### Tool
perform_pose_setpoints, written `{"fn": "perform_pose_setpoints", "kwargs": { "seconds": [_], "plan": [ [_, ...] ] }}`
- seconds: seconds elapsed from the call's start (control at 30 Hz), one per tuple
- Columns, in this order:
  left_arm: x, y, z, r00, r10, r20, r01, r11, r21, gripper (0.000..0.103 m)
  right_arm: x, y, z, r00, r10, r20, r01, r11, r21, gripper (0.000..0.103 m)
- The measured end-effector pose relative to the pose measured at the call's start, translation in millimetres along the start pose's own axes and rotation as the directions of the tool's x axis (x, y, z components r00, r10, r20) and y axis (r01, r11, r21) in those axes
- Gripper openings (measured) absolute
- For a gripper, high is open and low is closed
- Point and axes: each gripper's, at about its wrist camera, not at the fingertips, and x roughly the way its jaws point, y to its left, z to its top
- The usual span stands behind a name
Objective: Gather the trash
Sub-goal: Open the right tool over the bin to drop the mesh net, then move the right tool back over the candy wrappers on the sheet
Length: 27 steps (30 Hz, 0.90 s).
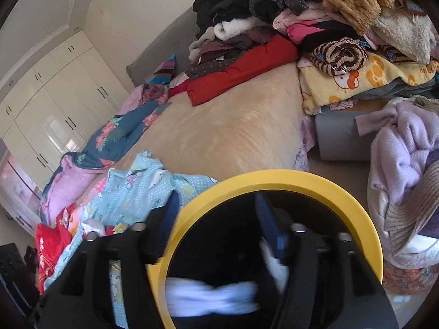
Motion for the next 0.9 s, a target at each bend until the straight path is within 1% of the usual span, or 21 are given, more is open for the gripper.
{"fn": "perform_pose_setpoints", "kwargs": {
  "seconds": [0.1,0.17,0.27,0.33,0.53,0.9],
  "plan": [
    [-9,9,3,0.999,0.019,0.028,-0.019,1.0,-0.013,0.092,-2,7,-1,1.0,-0.016,0.026,0.017,0.999,-0.029,0.07],
    [-15,14,6,0.998,0.035,0.049,-0.034,0.999,-0.014,0.092,-6,13,-2,0.999,-0.022,0.05,0.024,0.999,-0.047,0.076],
    [-23,19,10,0.995,0.052,0.083,-0.052,0.999,-0.007,0.092,-14,27,-2,0.994,-0.015,0.106,0.025,0.995,-0.095,0.083],
    [-28,23,12,0.993,0.062,0.099,-0.061,0.998,-0.012,0.092,-19,38,-3,0.991,0.001,0.136,0.018,0.99,-0.138,0.085],
    [-42,39,17,0.988,0.088,0.13,-0.083,0.996,-0.04,0.092,-29,63,-6,0.982,0.042,0.186,-0.002,0.978,-0.21,0.089],
    [-64,67,26,0.971,0.157,0.182,-0.141,0.985,-0.095,0.092,-34,110,-16,0.975,0.115,0.19,-0.049,0.947,-0.318,0.091]
  ]
}}
